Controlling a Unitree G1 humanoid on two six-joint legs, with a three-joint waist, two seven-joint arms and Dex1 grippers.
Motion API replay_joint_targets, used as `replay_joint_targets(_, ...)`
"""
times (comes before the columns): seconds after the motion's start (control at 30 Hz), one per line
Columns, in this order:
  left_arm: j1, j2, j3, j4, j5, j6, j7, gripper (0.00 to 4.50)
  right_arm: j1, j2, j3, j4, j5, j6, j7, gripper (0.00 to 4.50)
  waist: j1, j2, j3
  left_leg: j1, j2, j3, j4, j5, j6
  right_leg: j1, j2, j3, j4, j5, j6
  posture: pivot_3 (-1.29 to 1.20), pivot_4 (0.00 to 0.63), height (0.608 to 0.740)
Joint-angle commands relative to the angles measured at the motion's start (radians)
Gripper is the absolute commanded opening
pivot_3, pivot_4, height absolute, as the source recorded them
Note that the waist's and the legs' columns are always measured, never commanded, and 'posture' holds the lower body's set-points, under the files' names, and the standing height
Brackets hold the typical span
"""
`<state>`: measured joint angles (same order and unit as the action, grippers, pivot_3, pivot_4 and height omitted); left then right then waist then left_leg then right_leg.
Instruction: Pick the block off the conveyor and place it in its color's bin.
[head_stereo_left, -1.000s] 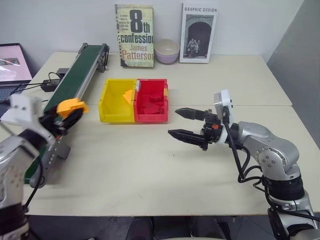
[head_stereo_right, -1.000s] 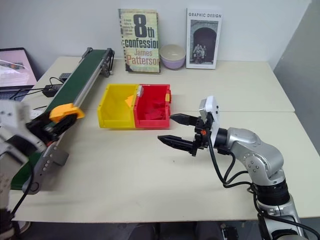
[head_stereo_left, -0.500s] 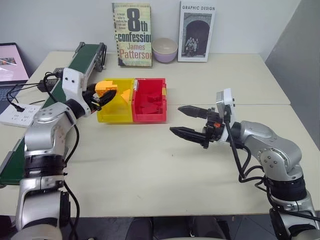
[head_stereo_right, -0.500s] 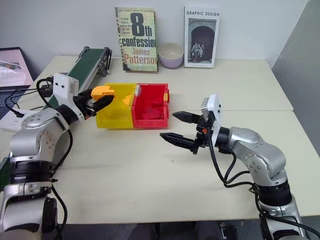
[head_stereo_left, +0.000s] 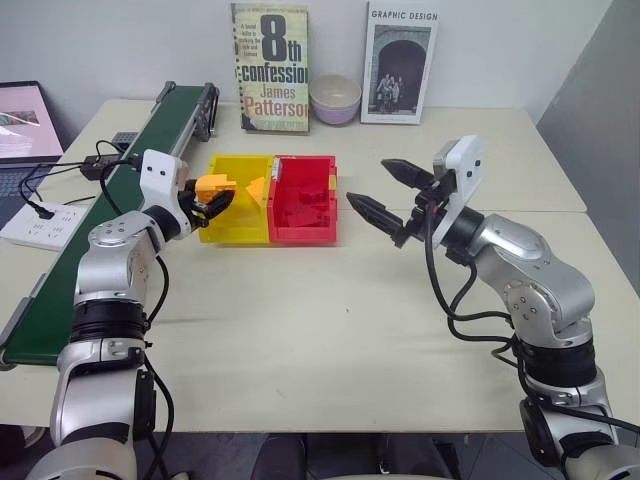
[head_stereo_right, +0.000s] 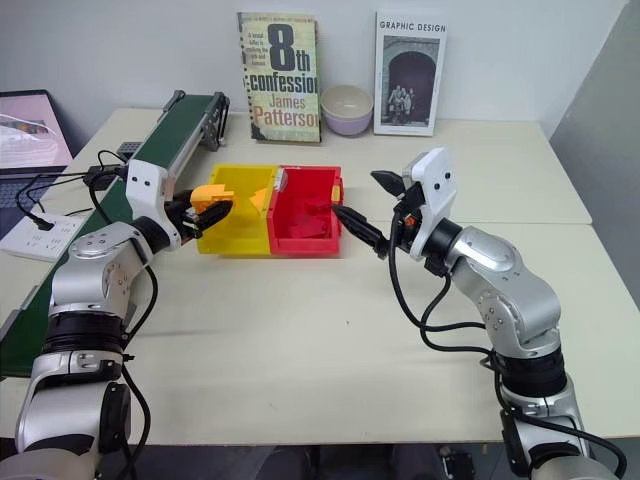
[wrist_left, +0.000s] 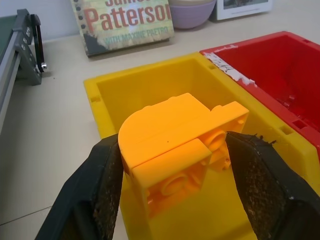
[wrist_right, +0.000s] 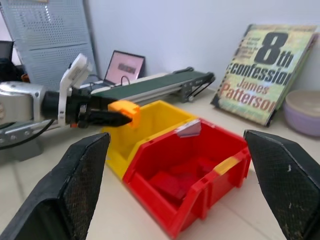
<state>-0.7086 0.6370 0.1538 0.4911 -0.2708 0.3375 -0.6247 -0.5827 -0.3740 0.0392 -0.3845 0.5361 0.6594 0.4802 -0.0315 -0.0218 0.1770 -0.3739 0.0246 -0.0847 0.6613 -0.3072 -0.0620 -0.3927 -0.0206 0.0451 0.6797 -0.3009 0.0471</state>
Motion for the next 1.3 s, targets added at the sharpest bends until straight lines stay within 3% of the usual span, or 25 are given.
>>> replay_joint_targets(0.03,-0.039,-0.008,-0.003,0.021,0.022,-0.039,-0.004,2.84,-0.017,-0.008,-0.011,-0.03,0.026,-0.012,0.043,4.5,0.0,0.0,0.0,-0.002,0.0,0.0,0.0,0.0,0.0,-0.002,0.0,0.0,0.0,0.0,0.0,0.0,0.15,0.74)
replay_joint_targets(0.33,-0.076,-0.036,-0.004,0.063,0.039,-0.061,-0.003,2.84,0.008,-0.024,-0.01,-0.082,0.123,0.055,0.115,4.5,-0.002,0.0,0.0,-0.01,0.0,0.001,0.001,0.001,-0.001,-0.012,0.0,-0.001,0.003,0.0,0.0,0.0,0.15,0.74)
replay_joint_targets(0.4,-0.08,-0.039,0.002,0.066,0.033,-0.061,-0.008,3.53,0.009,-0.027,-0.01,-0.077,0.12,0.051,0.113,4.5,-0.001,0.0,0.0,-0.01,0.0,0.001,0.002,0.001,-0.001,-0.012,0.0,-0.001,0.003,0.0,0.0,0.0,0.15,0.74)
replay_joint_targets(0.6,-0.082,-0.031,0.015,0.057,0.024,-0.051,-0.014,4.48,0.016,-0.03,-0.011,-0.066,0.115,0.042,0.114,4.5,-0.002,0.0,0.0,-0.01,0.0,0.001,0.002,0.001,-0.001,-0.012,0.0,-0.001,0.003,0.0,0.0,0.0,0.15,0.74)
replay_joint_targets(0.9,-0.016,0.014,0.063,-0.074,-0.024,0.034,-0.04,4.48,0.03,-0.044,-0.011,-0.04,0.096,0.021,0.13,4.5,-0.004,0.0,0.0,-0.01,0.0,0.001,0.002,0.001,-0.002,-0.012,0.0,-0.001,0.003,0.0,0.0,0.0,0.15,0.74)
replay_joint_targets(1.3,0.348,0.014,0.235,-0.608,-0.103,0.263,0.128,4.48,0.169,-0.05,-0.047,-0.034,-0.057,-0.052,-0.003,4.5,-0.002,0.0,-0.001,-0.01,0.001,0.002,0.002,0.001,-0.002,-0.012,-0.001,0.0,0.004,0.0,0.0,0.0,0.15,0.74)
